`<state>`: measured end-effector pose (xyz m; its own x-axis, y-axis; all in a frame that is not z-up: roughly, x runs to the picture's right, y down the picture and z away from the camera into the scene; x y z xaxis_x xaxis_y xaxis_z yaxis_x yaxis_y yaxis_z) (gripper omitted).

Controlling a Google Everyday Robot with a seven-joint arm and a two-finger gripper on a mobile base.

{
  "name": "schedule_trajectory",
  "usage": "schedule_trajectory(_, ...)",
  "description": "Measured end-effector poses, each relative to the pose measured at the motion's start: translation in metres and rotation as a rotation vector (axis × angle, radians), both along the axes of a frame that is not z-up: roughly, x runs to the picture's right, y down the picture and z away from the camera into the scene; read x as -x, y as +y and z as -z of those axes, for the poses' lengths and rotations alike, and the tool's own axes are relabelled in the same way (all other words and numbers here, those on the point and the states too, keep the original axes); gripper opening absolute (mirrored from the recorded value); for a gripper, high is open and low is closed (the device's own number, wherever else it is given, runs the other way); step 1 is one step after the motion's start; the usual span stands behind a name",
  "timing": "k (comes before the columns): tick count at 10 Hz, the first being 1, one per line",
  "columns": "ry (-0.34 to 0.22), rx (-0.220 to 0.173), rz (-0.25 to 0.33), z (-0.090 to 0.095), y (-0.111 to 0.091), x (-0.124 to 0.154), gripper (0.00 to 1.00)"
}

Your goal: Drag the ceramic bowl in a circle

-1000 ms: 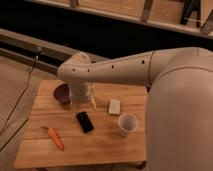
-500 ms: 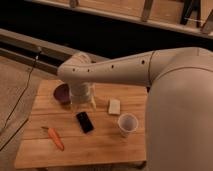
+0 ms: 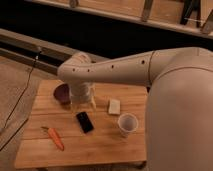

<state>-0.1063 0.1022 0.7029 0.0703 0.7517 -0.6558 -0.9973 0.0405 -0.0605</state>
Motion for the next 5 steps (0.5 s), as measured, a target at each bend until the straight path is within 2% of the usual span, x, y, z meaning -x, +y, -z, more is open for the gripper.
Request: schedule_trajectory(5, -0.007, 0.004, 0.013, -0.0023, 0.0002, 0.0, 0.65)
